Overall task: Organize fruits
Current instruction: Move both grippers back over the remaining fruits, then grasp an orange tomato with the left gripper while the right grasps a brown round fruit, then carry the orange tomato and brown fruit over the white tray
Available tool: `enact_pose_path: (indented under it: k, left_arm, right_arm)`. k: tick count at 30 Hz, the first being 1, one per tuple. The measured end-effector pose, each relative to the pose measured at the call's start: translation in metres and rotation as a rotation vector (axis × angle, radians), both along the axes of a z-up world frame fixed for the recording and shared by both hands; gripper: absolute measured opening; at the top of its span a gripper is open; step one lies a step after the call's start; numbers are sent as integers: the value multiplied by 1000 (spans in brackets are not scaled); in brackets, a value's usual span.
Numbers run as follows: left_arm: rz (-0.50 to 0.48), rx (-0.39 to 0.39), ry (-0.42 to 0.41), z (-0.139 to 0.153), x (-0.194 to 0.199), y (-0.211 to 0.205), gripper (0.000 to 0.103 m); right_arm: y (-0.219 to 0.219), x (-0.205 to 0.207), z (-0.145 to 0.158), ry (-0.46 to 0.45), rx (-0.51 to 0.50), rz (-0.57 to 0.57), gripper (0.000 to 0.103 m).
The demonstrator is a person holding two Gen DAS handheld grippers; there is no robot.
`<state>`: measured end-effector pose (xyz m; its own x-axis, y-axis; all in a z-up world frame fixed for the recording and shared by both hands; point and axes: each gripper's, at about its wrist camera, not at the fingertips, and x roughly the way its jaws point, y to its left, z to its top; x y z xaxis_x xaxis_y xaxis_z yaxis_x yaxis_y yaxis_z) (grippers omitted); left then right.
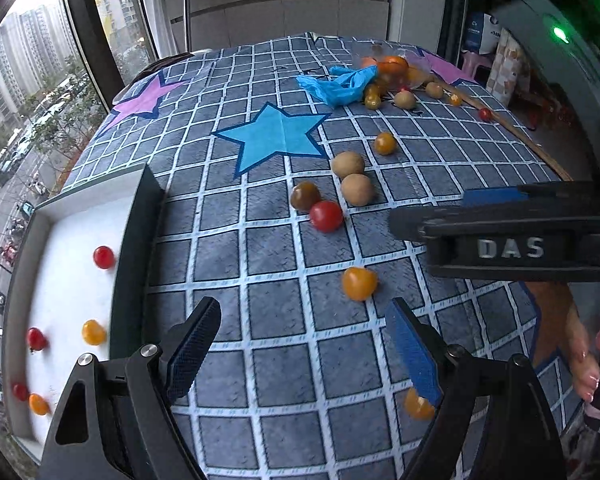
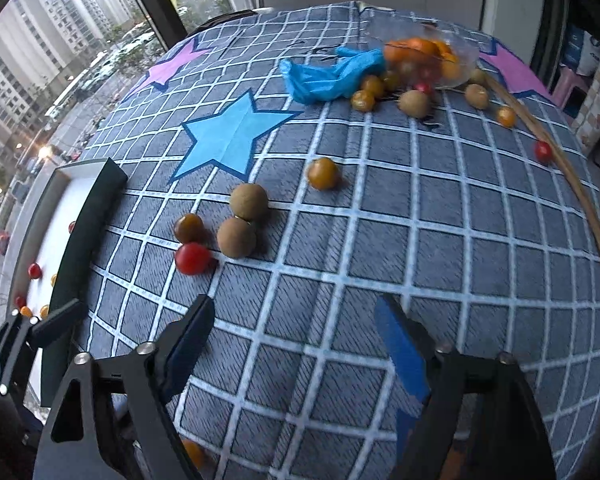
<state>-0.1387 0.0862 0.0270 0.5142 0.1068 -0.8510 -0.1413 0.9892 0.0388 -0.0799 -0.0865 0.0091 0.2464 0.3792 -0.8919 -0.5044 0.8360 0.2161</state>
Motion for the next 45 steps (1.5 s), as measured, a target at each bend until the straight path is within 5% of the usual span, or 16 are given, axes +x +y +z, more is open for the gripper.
enact_pose_path:
  k: [4, 6, 11, 13, 18, 25, 45]
  left_arm:
    - [-11, 9, -4, -5, 4, -5, 83]
    - [-15, 9, 4, -8, 7, -7, 73]
    - [-1, -3, 12, -15, 15, -9, 72]
    - [-2, -6, 16, -17, 17, -11, 62]
    - [6, -22, 11, -20, 20, -13, 55]
    - [-8, -45, 1, -18, 22, -15, 23]
    - [-22, -98, -3, 3, -23, 2, 23]
  right_arm:
    - [10, 5, -4, 0, 1, 30, 68]
    - [16, 8, -5, 5, 10, 50, 61]
    - [30, 10, -5, -7, 14, 88, 52]
    - [35, 10, -5, -18, 12, 99, 48]
    - [42, 12, -6, -15, 27, 126, 25]
    - [34, 15, -6, 0, 53, 95, 25]
    - [-12, -36, 14, 18, 78, 43, 25]
